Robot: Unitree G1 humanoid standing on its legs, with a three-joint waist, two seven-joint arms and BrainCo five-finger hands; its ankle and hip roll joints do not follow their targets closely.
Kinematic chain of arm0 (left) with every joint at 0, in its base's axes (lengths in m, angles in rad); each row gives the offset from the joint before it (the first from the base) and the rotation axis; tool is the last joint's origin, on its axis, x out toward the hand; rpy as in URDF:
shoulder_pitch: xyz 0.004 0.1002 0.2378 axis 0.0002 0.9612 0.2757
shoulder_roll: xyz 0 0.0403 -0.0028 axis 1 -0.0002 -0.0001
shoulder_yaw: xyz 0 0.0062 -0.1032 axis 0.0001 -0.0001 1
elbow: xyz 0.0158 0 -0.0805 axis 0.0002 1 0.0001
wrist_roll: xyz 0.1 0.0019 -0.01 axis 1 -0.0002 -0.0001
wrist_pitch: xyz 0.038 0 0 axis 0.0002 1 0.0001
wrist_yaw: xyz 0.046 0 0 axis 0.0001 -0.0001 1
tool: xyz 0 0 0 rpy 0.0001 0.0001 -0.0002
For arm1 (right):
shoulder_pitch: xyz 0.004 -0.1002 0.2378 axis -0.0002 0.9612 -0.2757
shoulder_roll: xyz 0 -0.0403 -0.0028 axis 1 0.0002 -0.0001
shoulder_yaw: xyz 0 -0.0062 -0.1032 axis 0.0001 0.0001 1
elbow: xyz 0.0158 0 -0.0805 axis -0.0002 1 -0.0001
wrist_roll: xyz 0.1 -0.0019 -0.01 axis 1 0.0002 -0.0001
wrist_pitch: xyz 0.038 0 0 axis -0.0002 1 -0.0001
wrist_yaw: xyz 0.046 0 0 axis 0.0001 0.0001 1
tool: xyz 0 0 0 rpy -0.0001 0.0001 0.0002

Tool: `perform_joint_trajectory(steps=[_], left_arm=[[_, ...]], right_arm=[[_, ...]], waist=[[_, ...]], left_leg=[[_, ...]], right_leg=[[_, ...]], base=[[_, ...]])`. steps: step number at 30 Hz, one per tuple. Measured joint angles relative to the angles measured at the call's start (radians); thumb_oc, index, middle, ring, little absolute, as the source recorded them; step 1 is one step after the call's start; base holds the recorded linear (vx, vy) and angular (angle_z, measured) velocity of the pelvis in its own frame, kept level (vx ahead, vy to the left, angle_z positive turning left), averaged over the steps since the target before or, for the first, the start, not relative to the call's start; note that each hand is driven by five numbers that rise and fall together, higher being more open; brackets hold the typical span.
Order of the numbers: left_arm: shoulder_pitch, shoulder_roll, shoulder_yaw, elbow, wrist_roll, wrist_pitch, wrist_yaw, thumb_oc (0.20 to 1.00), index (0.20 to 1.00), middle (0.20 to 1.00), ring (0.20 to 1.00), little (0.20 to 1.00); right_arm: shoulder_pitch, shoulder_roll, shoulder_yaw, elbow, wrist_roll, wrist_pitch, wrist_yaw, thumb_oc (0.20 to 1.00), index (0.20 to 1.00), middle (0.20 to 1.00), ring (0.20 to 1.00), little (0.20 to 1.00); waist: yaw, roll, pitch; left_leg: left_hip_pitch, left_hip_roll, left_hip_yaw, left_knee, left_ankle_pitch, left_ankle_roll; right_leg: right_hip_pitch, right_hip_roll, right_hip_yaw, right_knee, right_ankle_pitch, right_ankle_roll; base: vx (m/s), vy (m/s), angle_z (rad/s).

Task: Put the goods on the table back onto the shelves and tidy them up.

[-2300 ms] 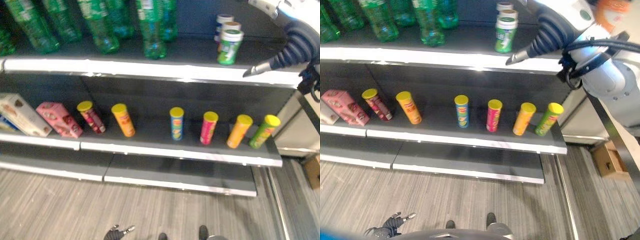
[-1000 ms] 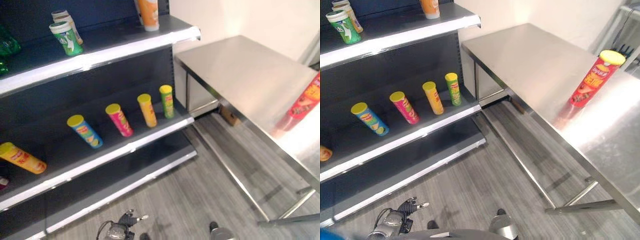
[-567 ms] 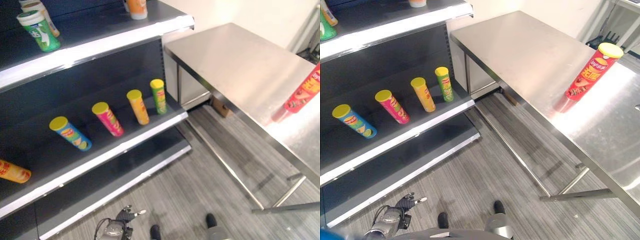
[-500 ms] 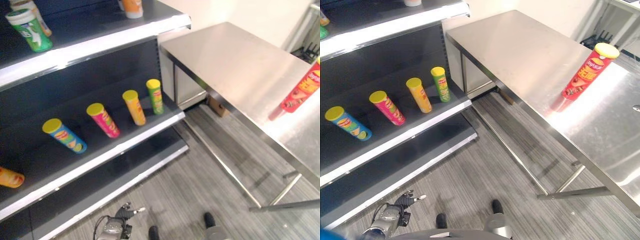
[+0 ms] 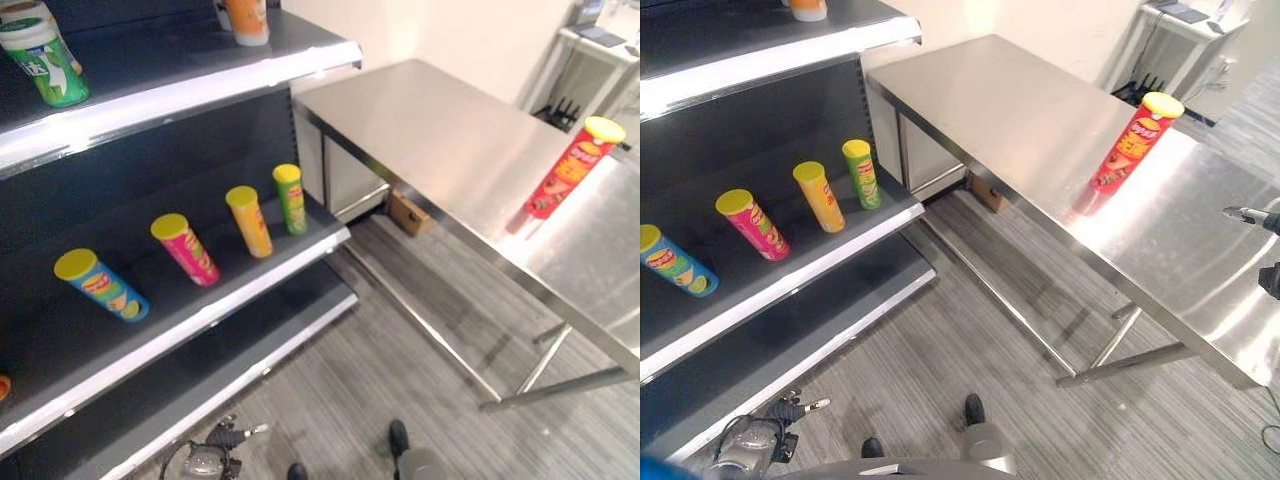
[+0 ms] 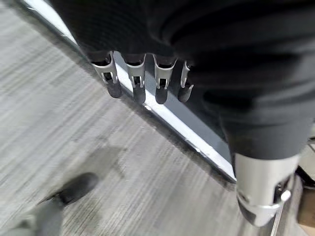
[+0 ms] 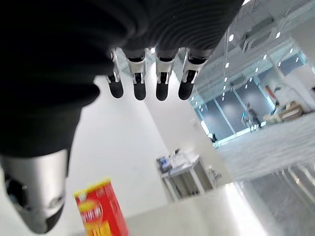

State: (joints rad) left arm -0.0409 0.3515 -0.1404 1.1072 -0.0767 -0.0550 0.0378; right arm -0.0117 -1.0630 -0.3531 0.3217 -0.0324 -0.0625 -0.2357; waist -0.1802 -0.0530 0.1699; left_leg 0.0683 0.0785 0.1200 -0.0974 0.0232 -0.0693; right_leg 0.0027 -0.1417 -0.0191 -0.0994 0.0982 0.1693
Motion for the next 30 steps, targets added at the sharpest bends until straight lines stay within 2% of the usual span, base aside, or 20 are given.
perform_joint_trajectory(steps=[1,2,3,4,7,13,17,18,20,23,24,28,30], left_arm=[[0.0,-0.008,0.0,-0.003,0.0,0.0,0.0,1.0,1.0,1.0,1.0,1.0],[-0.002,-0.015,0.0,-0.004,0.0,0.0,0.0,1.0,1.0,1.0,1.0,1.0],[-0.003,-0.02,0.001,-0.004,0.0,0.0,0.0,1.0,1.0,1.0,1.0,1.0],[-0.005,-0.027,0.0,-0.009,0.0,-0.001,0.0,1.0,1.0,1.0,1.0,1.0],[-0.001,-0.043,0.003,-0.01,0.001,-0.001,0.001,1.0,1.0,1.0,1.0,1.0],[0.011,-0.059,0.0,0.0,0.002,0.0,0.0,1.0,1.0,1.0,1.0,1.0],[0.01,-0.06,-0.001,0.005,0.001,0.0,0.0,1.0,1.0,1.0,1.0,1.0],[0.016,-0.06,-0.001,0.008,0.001,0.0,0.0,1.0,1.0,1.0,1.0,1.0],[0.026,-0.062,-0.012,0.024,-0.001,0.0,-0.001,1.0,1.0,1.0,1.0,1.0],[0.034,-0.061,-0.012,0.028,-0.026,0.001,-0.002,1.0,1.0,1.0,1.0,1.0],[0.036,-0.062,-0.012,0.028,-0.031,0.001,-0.002,1.0,1.0,1.0,1.0,1.0],[0.049,-0.055,-0.013,0.036,-0.037,0.0,-0.005,1.0,1.0,1.0,1.0,1.0],[0.042,-0.043,-0.012,0.039,-0.038,0.0,-0.008,1.0,1.0,1.0,1.0,1.0]], right_arm=[[0.008,0.0,0.0,-0.001,0.0,0.001,0.004,1.0,1.0,1.0,1.0,1.0],[0.007,0.0,0.0,-0.001,0.001,0.003,0.005,1.0,1.0,1.0,1.0,1.0],[0.008,0.0,0.0,-0.001,0.001,0.007,0.006,1.0,1.0,1.0,1.0,1.0],[0.007,-0.001,-0.001,-0.001,0.001,0.007,0.006,1.0,1.0,1.0,1.0,1.0],[0.015,-0.003,-0.014,0.004,0.006,0.007,0.007,1.0,1.0,1.0,1.0,1.0],[0.004,-0.022,-0.034,0.007,0.046,0.005,0.008,1.0,1.0,1.0,1.0,1.0],[-0.048,-0.028,-0.031,0.095,0.086,0.007,0.004,1.0,1.0,1.0,1.0,1.0],[-0.066,-0.03,-0.029,0.116,0.102,0.005,0.004,1.0,1.0,1.0,1.0,1.0],[-0.188,-0.041,0.001,0.287,0.188,0.007,-0.003,1.0,1.0,1.0,1.0,1.0],[-0.203,-0.068,0.02,0.325,0.21,0.006,-0.001,1.0,1.0,1.0,1.0,1.0],[-0.207,-0.077,0.028,0.338,0.213,0.007,-0.001,1.0,1.0,1.0,1.0,1.0],[-0.314,-0.121,0.108,0.457,0.276,0.008,0.006,1.0,1.0,1.0,1.0,1.0],[-0.368,-0.136,0.128,0.519,0.287,0.01,0.006,1.0,1.0,1.0,1.0,1.0]], waist=[[0.007,0.009,0.003],[0.011,0.037,-0.002],[0.007,0.036,0.002],[0.005,0.049,0.0],[0.0,0.067,-0.005],[0.0,0.068,-0.015],[0.003,0.075,-0.022],[0.018,0.081,-0.026],[0.035,0.091,-0.033],[0.052,0.104,-0.039],[0.053,0.098,-0.035],[0.079,0.11,-0.042],[0.078,0.109,-0.041]], left_leg=[[0.001,0.004,-0.001,0.0,0.001,-0.002],[0.005,0.016,-0.014,0.001,0.002,-0.003],[0.005,0.02,-0.023,0.0,0.002,-0.005],[0.007,0.022,-0.029,0.0,0.002,-0.009],[0.003,0.041,-0.053,-0.001,-0.004,-0.024],[0.0,0.054,-0.078,0.0,0.002,-0.036],[-0.012,0.054,-0.107,0.005,0.011,-0.039],[-0.018,0.054,-0.111,0.005,0.013,-0.041],[-0.017,0.053,-0.137,0.005,0.017,-0.042],[-0.029,0.058,-0.157,0.0,0.018,-0.041],[-0.032,0.058,-0.16,0.0,0.019,-0.04],[-0.033,0.058,-0.168,0.005,0.029,-0.044],[-0.04,0.059,-0.193,0.005,0.034,-0.047]], right_leg=[[0.004,0.008,-0.007,0.0,0.003,-0.009],[0.013,0.015,-0.015,-0.001,0.0,-0.014],[0.021,0.019,-0.028,-0.001,-0.005,-0.02],[0.03,0.024,-0.041,0.0,-0.01,-0.026],[0.046,0.035,-0.066,-0.006,-0.028,-0.025],[0.057,0.055,-0.088,-0.001,-0.038,-0.037],[0.057,0.054,-0.118,-0.001,-0.036,-0.043],[0.06,0.056,-0.123,0.0,-0.036,-0.043],[0.077,0.055,-0.147,-0.002,-0.048,-0.038],[0.076,0.06,-0.166,0.0,-0.052,-0.041],[0.076,0.06,-0.17,-0.001,-0.052,-0.041],[0.08,0.063,-0.178,-0.001,-0.052,-0.042],[0.088,0.065,-0.202,-0.001,-0.056,-0.045]], base=[[0.11,-0.149,0.13],[0.07,-0.094,0.22],[0.08,-0.108,0.29],[0.1,-0.14,0.27],[0.09,-0.144,0.23],[0.02,-0.086,0.11],[0.0,-0.065,0.22],[0.0,-0.135,0.25],[0.0,-0.104,0.28],[0.0,-0.054,0.19],[0.01,-0.072,0.18],[-0.01,-0.08,0.06],[-0.02,-0.1,0.27]])
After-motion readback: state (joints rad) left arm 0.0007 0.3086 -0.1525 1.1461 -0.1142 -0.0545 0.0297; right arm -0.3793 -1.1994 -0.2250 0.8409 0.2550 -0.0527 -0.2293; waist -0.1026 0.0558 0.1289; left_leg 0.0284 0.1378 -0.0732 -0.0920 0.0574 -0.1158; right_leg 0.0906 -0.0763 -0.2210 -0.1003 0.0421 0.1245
